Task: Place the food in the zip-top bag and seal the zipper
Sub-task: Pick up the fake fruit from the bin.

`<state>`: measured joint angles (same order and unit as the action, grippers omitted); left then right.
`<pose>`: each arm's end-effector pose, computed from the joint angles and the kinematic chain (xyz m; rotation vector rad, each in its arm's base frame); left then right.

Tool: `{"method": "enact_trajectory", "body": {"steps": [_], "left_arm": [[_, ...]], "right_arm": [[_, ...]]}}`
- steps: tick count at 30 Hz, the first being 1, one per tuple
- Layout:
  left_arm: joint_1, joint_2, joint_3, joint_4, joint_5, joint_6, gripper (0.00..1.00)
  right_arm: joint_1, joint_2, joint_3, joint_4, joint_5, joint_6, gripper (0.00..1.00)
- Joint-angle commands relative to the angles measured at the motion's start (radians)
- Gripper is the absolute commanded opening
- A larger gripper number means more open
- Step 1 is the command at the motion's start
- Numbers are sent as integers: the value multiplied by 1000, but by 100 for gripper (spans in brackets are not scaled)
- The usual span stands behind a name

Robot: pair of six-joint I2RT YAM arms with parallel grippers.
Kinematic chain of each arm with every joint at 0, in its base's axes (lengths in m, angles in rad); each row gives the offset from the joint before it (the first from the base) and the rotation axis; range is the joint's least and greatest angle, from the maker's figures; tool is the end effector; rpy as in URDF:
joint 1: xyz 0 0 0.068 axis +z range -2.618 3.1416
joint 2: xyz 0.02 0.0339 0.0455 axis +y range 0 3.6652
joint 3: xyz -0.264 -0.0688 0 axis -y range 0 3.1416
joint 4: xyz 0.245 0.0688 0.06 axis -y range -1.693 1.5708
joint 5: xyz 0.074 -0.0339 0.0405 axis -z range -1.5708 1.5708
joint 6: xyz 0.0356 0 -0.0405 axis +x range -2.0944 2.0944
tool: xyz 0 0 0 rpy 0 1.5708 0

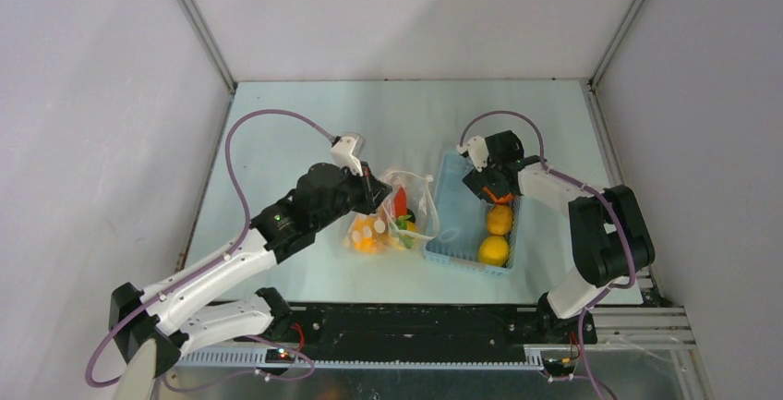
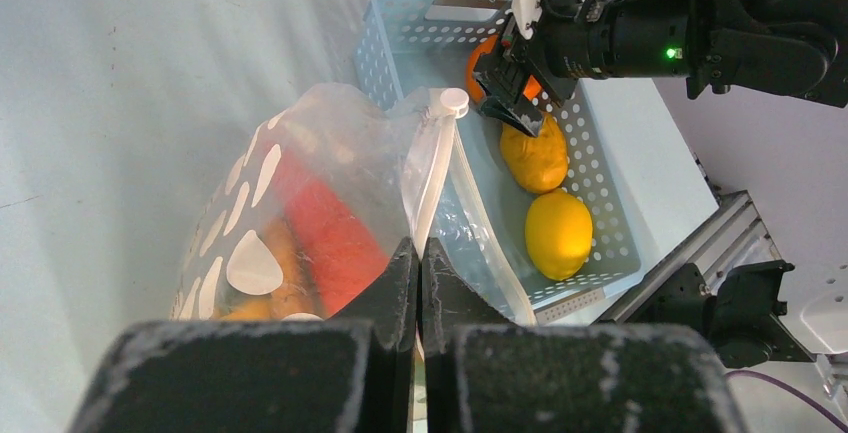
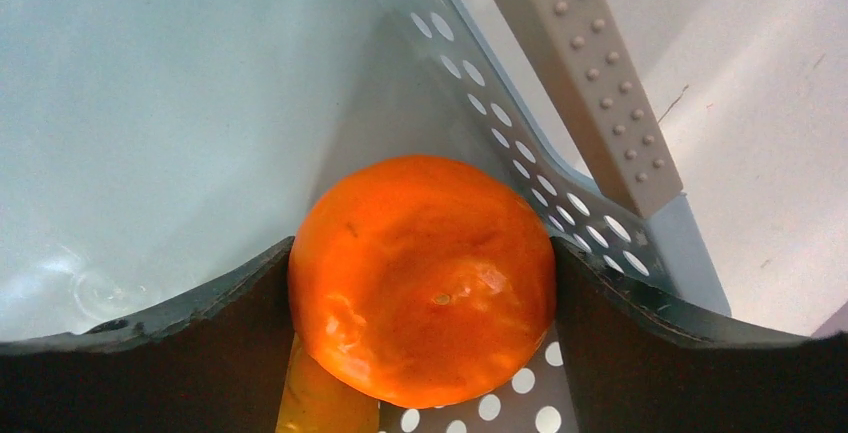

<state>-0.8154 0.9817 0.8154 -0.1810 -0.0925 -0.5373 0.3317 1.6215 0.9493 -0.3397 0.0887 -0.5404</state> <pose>0.1586 -0.1636 0.3144 0.2132 1.9927 -0.8073 0.3040 0.1014 0.1787 -1.0633 2.3600 -0.1916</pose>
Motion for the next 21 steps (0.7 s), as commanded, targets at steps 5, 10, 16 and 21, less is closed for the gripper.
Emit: {"method": "enact_trajectory", "body": {"steps": [5, 10, 16, 21], "left_arm": [[4, -10, 2, 40, 27, 29, 0], [5, -4, 2, 41, 34, 31, 0], [4, -8, 4, 39, 36, 41, 0], [5, -1, 4, 35, 37, 46, 0]], "right_arm": [[-4, -18, 42, 1, -15, 59, 72], [-4, -53, 42, 18, -18, 81, 53], [-1, -179, 27, 44, -105, 129, 45], [0, -295, -18, 126, -182, 212, 39]]}}
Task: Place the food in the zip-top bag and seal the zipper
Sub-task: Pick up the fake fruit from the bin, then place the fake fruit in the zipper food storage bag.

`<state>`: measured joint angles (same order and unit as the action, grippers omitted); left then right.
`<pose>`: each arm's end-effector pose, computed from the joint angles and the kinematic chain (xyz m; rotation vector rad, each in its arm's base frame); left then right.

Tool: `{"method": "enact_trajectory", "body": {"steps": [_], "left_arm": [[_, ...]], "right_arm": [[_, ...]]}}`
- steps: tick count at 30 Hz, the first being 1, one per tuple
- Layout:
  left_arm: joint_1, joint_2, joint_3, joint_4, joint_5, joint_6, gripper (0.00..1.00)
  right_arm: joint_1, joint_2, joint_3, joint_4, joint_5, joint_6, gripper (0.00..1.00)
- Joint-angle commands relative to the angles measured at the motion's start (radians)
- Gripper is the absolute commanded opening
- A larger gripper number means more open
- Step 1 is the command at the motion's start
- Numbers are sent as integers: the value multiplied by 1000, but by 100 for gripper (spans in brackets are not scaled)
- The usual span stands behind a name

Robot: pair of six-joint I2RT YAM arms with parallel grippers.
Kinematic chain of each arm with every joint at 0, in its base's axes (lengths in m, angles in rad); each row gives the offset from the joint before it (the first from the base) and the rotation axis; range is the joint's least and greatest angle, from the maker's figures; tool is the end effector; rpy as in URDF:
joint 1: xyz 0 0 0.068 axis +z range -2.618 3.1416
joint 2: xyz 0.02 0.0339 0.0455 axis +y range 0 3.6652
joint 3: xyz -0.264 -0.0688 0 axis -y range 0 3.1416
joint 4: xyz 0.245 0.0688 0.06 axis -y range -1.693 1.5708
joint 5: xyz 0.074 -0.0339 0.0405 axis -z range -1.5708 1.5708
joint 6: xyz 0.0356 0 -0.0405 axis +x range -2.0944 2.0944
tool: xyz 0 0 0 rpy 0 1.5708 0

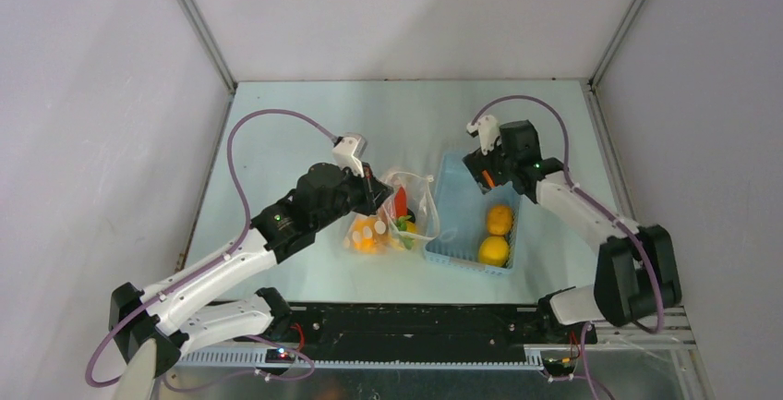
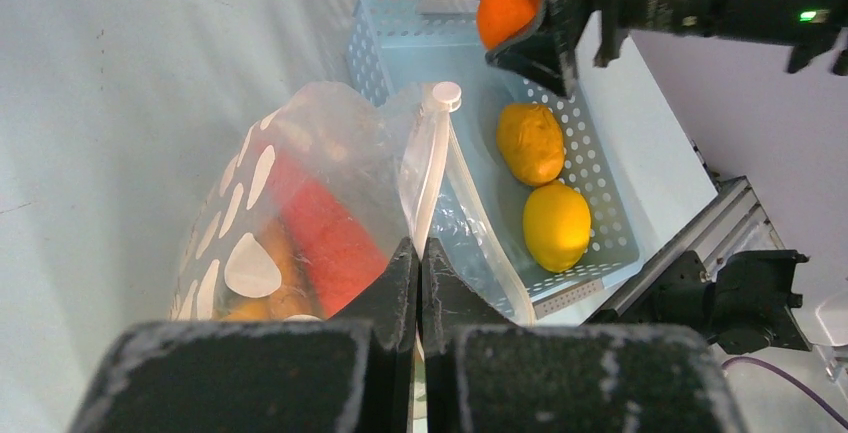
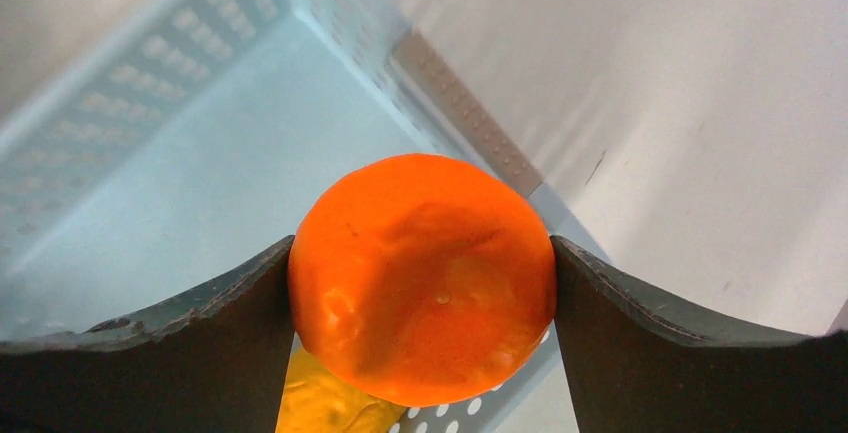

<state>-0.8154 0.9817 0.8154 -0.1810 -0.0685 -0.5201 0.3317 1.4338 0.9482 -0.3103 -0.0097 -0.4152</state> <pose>0.1580 -0.1642 0.3143 0.2475 1.9920 -0.8177 0.2886 0.0997 0.2354 -0.8679 2.2020 -0.0288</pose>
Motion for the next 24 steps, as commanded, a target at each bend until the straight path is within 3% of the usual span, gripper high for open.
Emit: {"method": "enact_trajectory", "body": {"steps": [1, 6, 11, 15, 20, 24], "left_arm": [[5, -2, 3, 36, 12, 27, 0], [5, 4, 3, 46, 23, 26, 0], [4, 5, 15, 41, 23, 35, 0], [5, 4, 24, 39, 42, 40, 0], [4, 10, 14, 63, 85, 37, 0], [4, 9, 9, 72, 115, 34, 0]], "right_arm": [[0, -141, -32, 108, -96, 100, 38], [2, -261, -93, 192, -212, 218, 33], [6, -421, -187, 317, -464, 355, 31], [92, -485, -233, 471, -622, 477, 30], [258, -477, -235, 558, -528, 513, 29], [349, -410, -235, 656, -424, 668, 29]]}}
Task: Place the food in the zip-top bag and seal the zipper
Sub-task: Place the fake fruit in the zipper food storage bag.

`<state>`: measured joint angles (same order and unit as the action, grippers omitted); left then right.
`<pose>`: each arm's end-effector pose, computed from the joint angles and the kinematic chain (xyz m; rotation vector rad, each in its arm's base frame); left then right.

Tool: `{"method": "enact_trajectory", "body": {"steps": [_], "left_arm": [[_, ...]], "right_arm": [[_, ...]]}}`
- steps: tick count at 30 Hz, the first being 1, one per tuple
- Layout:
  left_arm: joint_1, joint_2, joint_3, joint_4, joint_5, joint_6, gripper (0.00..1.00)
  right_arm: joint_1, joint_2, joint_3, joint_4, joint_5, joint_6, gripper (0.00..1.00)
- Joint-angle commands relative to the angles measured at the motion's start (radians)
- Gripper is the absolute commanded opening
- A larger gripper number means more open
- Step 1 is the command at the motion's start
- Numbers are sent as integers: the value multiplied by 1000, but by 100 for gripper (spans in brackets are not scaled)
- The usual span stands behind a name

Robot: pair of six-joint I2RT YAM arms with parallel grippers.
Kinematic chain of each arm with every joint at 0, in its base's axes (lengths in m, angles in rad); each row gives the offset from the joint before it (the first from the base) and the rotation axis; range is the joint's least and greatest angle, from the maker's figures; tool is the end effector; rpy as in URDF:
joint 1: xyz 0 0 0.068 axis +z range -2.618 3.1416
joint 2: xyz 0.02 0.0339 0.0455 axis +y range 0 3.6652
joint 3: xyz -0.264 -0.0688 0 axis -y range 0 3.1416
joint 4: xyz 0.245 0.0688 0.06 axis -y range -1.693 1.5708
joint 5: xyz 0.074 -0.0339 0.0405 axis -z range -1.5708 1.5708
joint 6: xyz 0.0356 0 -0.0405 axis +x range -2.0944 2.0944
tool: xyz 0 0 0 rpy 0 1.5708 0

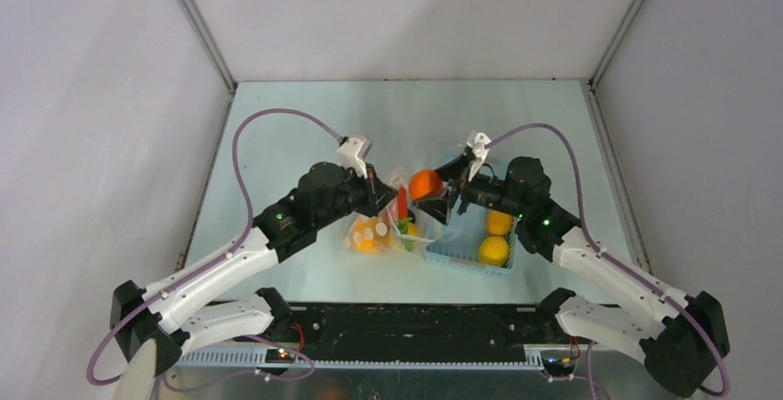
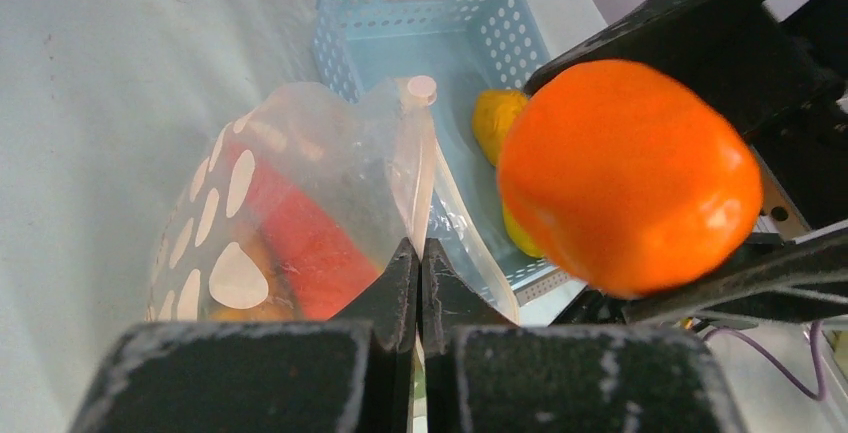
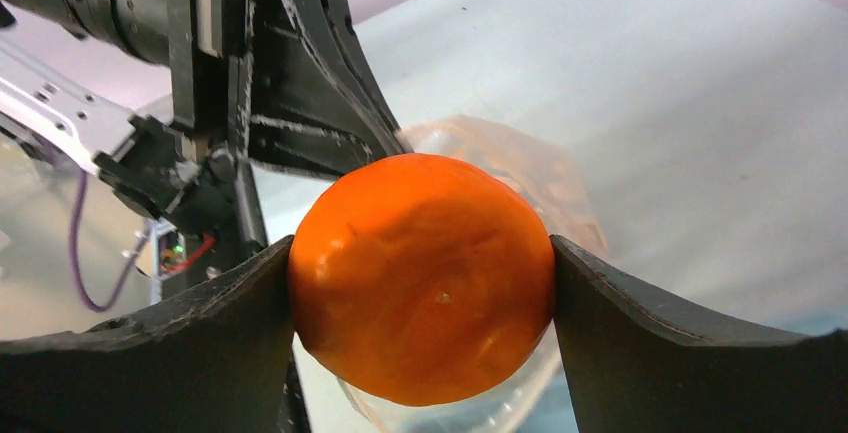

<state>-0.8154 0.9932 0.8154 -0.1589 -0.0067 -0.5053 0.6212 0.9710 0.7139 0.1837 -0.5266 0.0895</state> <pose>0.1586 -0.1680 0.3142 0.3055 1.9854 -0.8689 0.1747 0.1471 0.3195 -0.8446 1.5054 0.9644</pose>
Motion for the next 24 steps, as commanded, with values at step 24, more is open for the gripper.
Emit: {"method": "enact_trajectory", "body": {"steps": [24], "left_arm": [[3, -65, -42, 104, 14, -77, 0]], "right_arm": [[286, 253, -1, 70, 639, 329, 36]]}}
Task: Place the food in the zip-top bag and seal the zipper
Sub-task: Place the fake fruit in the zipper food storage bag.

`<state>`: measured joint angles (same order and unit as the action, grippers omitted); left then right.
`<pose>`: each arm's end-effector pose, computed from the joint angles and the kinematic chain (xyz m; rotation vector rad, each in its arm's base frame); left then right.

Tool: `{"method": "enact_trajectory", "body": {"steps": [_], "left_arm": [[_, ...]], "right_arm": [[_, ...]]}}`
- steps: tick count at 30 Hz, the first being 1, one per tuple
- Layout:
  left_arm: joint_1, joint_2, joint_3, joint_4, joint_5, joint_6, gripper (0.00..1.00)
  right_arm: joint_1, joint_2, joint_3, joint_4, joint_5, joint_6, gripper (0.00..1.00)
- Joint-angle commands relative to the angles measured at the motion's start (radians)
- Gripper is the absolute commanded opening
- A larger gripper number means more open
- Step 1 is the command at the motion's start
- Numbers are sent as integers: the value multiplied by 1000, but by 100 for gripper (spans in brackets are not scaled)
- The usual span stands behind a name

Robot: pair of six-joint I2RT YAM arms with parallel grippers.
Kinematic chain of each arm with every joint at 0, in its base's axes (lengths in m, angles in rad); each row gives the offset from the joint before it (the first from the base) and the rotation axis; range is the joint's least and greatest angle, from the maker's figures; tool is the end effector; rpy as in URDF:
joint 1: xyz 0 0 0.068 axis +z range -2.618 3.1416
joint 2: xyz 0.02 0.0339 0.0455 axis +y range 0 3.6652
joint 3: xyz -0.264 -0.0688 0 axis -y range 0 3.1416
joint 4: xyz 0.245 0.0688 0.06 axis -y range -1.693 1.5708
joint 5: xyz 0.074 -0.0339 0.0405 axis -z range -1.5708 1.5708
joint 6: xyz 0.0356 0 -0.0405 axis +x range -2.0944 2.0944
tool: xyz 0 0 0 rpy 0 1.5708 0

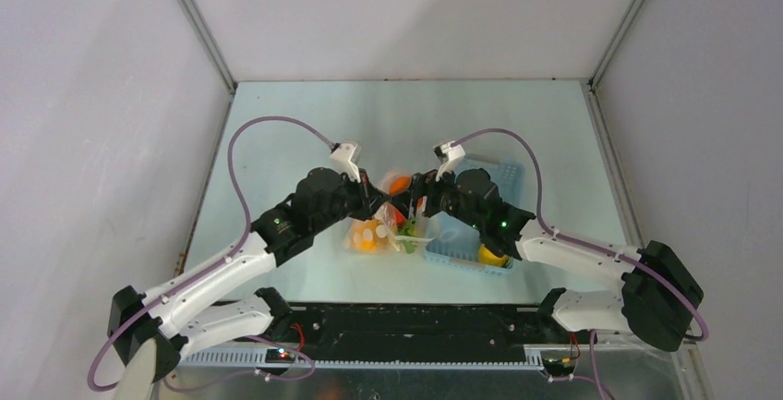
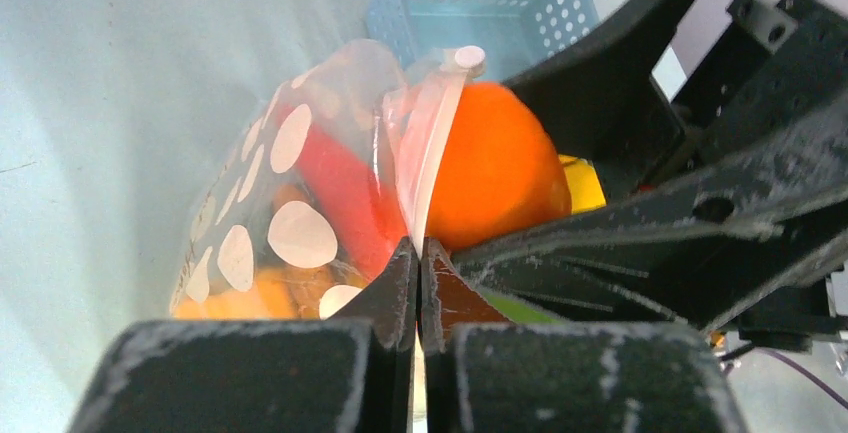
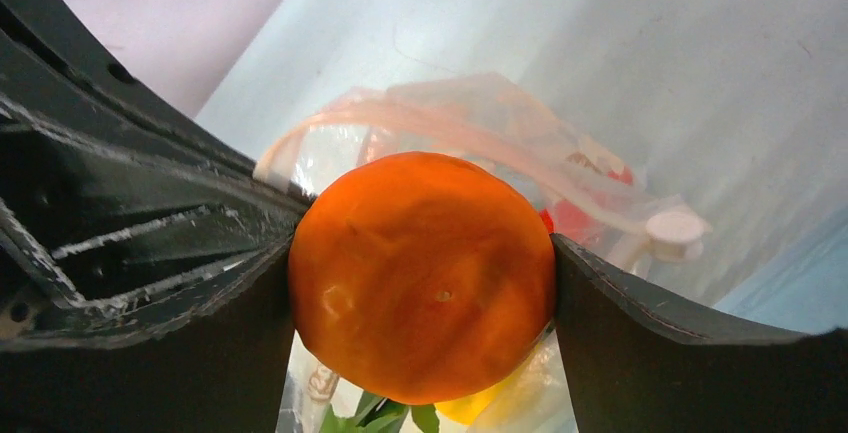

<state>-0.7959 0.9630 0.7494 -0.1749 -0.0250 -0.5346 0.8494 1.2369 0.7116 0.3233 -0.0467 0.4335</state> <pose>0.1565 -0.1586 0.2954 0.2509 2.0423 -0.8322 0.1856 0.2135 0.2700 -0.4225 1.8291 0.9515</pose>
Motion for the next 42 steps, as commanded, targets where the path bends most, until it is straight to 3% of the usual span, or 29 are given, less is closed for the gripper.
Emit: {"method": "enact_trajectory", "body": {"steps": [1, 9, 19, 25, 33, 38, 42], "left_arm": [[-16, -36, 29, 110, 31, -49, 0], [-15, -37, 65, 67, -40, -45, 0], [-30, -31, 85, 113, 184, -4, 0], [-46, -32, 101, 136, 215, 7, 0], [-47, -42, 93, 126, 117, -21, 0], [-48, -64, 66, 96, -16, -54, 0], [-47, -84, 47, 69, -44, -64, 0]], "right_arm": [[76, -17, 1, -83, 184, -25, 37], [124, -72, -27, -103, 232, -31, 47], [130, -3, 31, -124, 232, 112, 58], [142, 78, 106, -242, 284, 196, 64], [156, 90, 127, -263, 420, 297, 78], [157, 63, 125, -224, 459, 323, 80], [158, 73, 123, -106, 431, 328, 79]]}}
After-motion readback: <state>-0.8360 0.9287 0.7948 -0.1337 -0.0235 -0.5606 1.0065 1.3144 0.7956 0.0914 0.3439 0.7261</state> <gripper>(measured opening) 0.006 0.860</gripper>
